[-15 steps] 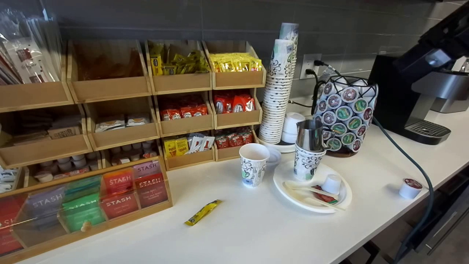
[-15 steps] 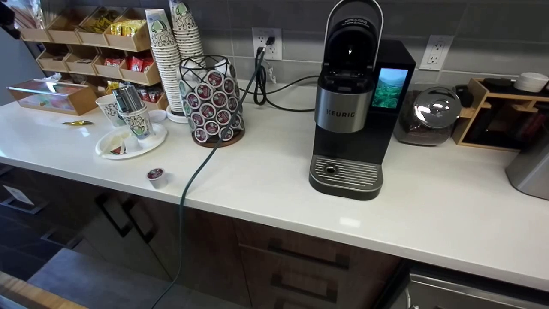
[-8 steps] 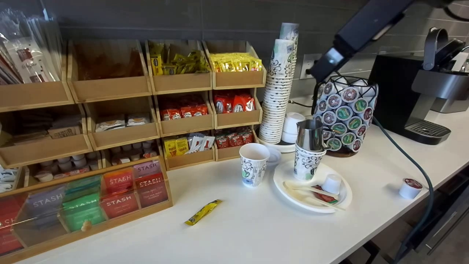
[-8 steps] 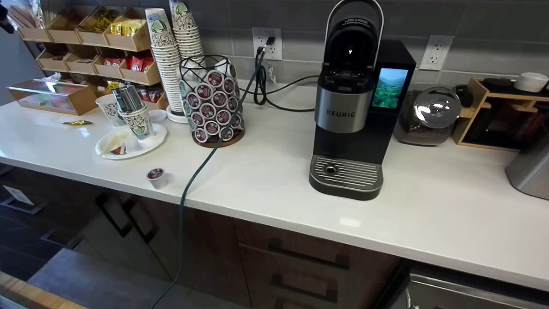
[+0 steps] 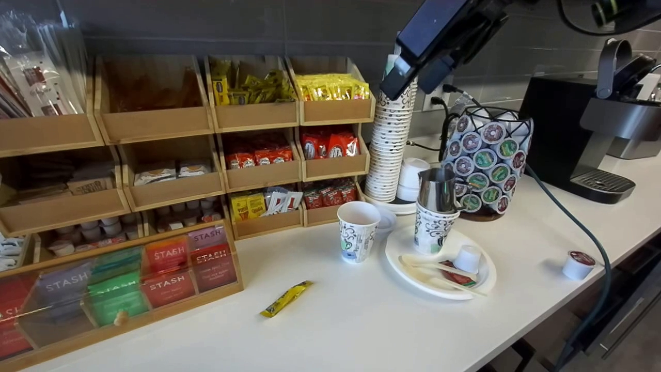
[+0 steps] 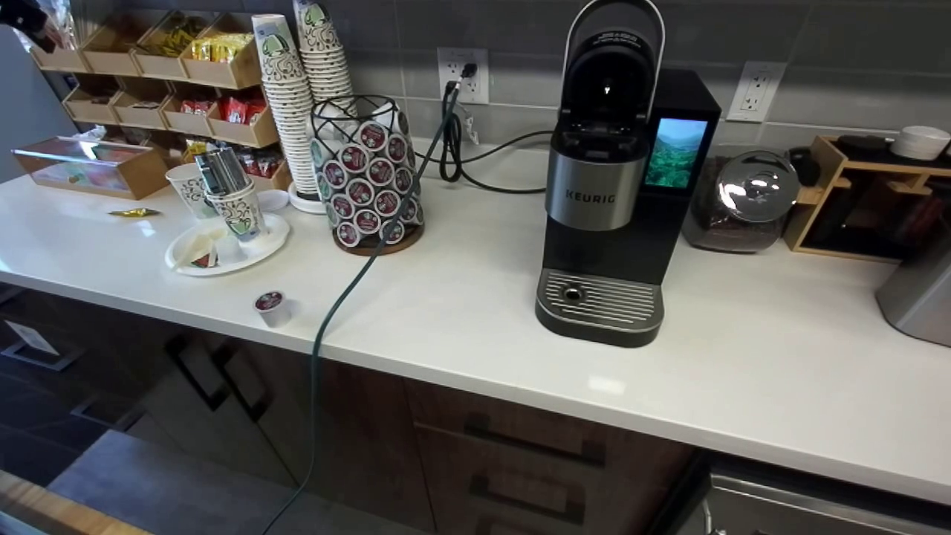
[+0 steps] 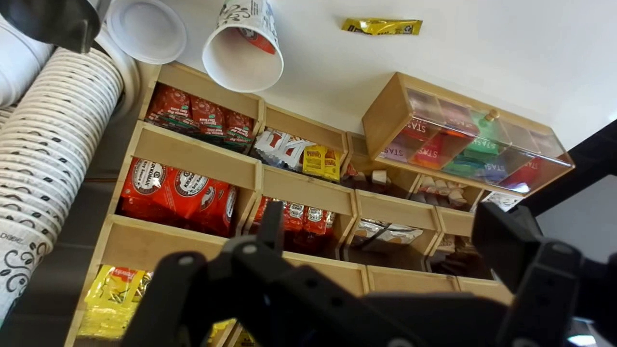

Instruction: Pick up one yellow sachet from the topmost second tray from the right and put it in the paper cup on the left

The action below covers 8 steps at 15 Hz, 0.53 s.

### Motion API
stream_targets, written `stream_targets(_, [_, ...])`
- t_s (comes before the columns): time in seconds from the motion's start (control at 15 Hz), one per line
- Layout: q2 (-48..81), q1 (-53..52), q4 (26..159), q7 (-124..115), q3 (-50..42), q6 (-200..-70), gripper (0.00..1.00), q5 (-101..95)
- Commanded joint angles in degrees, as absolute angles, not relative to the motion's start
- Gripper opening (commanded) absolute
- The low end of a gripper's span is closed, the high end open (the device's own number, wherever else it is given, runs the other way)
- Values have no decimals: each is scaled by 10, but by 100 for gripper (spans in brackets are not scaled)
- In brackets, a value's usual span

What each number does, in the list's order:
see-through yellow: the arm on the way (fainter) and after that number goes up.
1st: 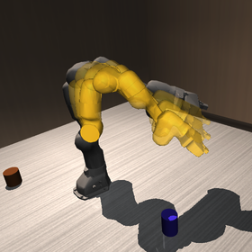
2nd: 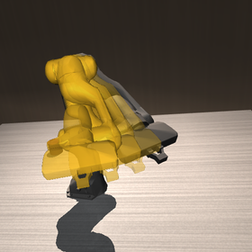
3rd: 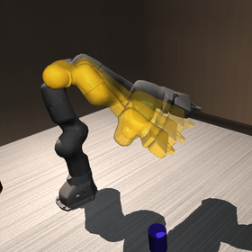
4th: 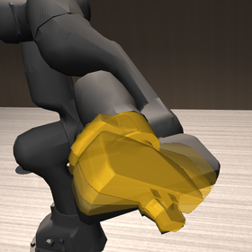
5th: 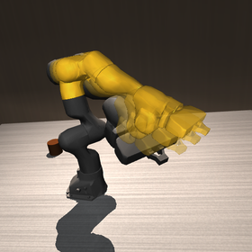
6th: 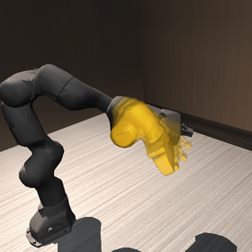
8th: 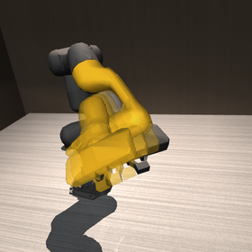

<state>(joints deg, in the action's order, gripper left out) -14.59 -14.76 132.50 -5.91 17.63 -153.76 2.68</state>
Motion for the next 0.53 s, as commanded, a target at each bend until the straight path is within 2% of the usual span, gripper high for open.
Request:
stream_targets(0.0, [-124, -94, 1333, -179, 210, -1605, 100, -61])
stream_targets(0.2, [-108, 38, 1323, -311, 289, -1630, 100, -186])
stream_targets(0.47, [-106, 195, 1274, -479, 414, -1571, 100, -287])
